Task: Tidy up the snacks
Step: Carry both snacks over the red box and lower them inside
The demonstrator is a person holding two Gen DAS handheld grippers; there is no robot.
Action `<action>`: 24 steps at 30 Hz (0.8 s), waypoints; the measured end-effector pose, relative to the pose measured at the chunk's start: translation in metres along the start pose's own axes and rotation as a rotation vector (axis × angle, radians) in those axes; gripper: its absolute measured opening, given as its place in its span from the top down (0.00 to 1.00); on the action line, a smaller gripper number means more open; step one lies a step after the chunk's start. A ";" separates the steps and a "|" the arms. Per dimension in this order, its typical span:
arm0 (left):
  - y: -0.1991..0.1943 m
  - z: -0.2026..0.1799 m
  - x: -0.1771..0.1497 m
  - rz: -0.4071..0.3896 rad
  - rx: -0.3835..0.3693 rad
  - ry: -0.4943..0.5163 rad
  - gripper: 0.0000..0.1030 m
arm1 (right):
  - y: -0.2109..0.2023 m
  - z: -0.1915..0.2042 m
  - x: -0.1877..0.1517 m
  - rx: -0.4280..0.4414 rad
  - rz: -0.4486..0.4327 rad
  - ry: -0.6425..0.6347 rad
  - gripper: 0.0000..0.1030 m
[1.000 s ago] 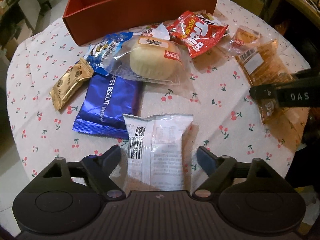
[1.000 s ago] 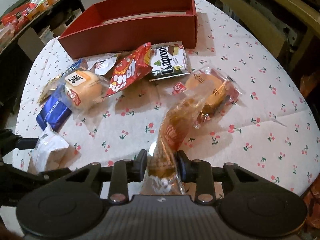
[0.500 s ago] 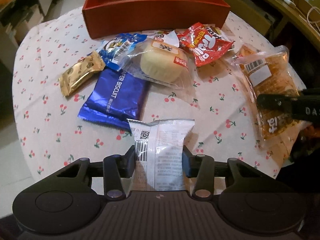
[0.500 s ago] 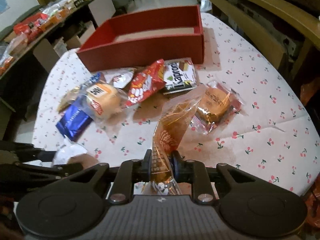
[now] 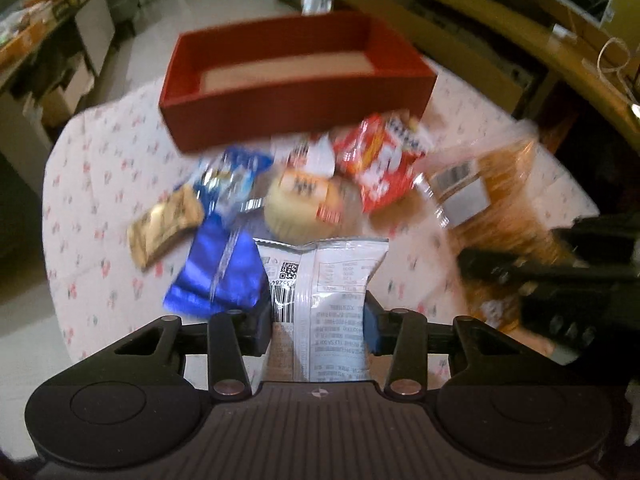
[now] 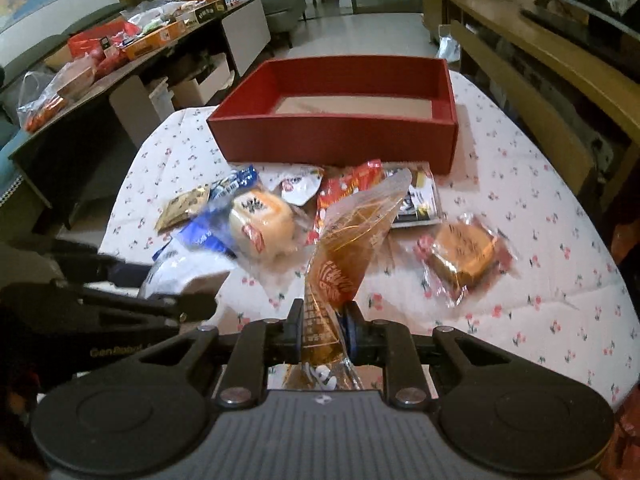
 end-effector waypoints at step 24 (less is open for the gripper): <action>0.039 0.006 0.158 -0.163 -0.021 -0.076 0.52 | 0.044 -0.052 0.138 -0.061 -0.144 0.029 0.72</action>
Point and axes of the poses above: each gripper's, at about its wrist camera, not at the fingertips, and y roughly the way its jaws point, z to its left, x to its top, the point moved 1 cm from there along y, roughly the way its jaws point, and after that the axes turned 8 degrees about -y, right-handed, at the moved point
